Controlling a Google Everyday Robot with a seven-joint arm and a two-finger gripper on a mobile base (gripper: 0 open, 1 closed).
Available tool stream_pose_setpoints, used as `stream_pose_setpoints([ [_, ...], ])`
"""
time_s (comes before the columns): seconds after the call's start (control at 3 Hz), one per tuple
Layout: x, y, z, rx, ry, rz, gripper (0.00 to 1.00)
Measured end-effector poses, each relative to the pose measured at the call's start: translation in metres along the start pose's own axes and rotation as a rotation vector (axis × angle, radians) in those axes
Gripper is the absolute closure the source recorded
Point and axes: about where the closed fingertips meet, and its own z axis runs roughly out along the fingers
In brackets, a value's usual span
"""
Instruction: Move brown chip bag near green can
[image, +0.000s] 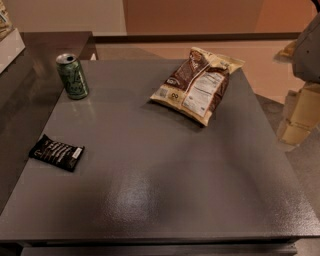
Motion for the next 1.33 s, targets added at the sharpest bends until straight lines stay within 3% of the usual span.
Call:
stream_pose_setpoints([
  [0.33,-0.001,0.000,-0.001,0.002,-0.002,0.000,0.00],
  [0.67,-0.021,0.000,0.003,-0.014,-0.035,-0.065,0.00],
  [1.33,-0.092,-0.012,0.024,-0.049,-0.112,-0.310,0.00],
])
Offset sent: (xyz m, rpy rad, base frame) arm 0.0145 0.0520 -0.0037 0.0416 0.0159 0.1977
